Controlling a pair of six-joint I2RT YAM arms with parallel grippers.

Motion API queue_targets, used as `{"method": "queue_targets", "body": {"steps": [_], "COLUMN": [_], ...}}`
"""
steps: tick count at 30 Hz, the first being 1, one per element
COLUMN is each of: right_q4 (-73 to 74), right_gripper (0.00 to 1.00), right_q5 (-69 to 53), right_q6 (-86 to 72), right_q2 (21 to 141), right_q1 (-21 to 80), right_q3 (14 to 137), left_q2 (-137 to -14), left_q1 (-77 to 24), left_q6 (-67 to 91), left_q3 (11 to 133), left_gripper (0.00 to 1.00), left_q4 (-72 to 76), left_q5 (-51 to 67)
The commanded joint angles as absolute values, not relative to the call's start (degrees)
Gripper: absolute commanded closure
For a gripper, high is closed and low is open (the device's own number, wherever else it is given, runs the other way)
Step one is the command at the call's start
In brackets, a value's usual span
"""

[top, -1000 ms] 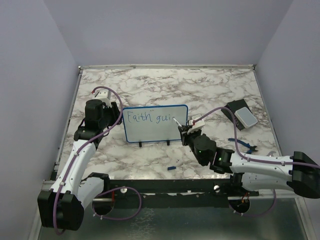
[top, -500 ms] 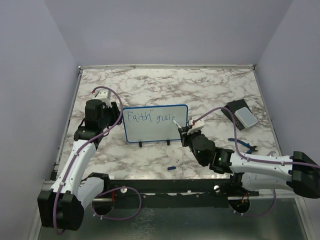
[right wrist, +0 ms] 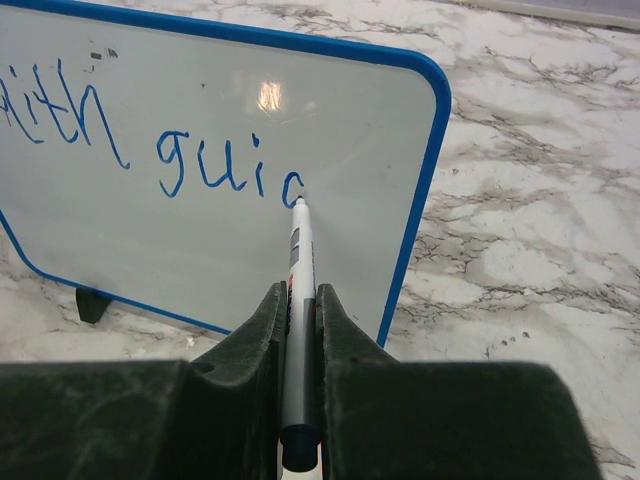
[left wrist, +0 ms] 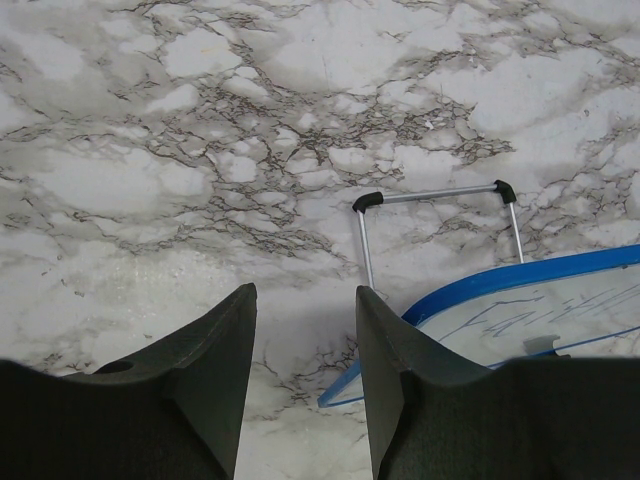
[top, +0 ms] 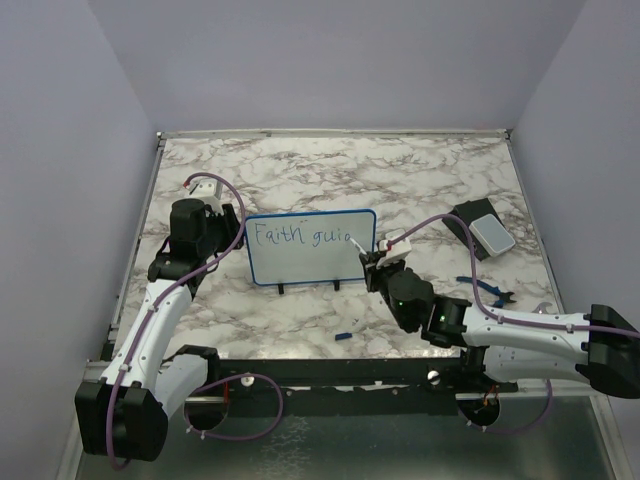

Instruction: Write a sentence on the whiteboard

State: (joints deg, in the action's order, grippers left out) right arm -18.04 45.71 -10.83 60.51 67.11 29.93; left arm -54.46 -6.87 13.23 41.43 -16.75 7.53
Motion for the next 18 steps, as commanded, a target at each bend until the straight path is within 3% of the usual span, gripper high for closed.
{"method": "queue_targets", "body": {"steps": [1, 18], "right_q4": [-21.87, -26.61], "right_gripper": [0.99, 0.99], "right_q5": [49.04, 49.91], "right_q6": [-7.18, -1.69], "right_q2": [60.00, 61.51], "right_q1": [66.80, 66.80], "right_q3": [31.16, 32.71], "left_q2": [-53.61, -53.53], "left_q1": [-7.15, -7.19], "left_q6": [13.62, 13.54], "left_q3": [40.56, 40.62], "left_gripper": [0.54, 0.54], "left_q4": [-15.98, -15.96], "left_q5": [9.29, 9.40]}}
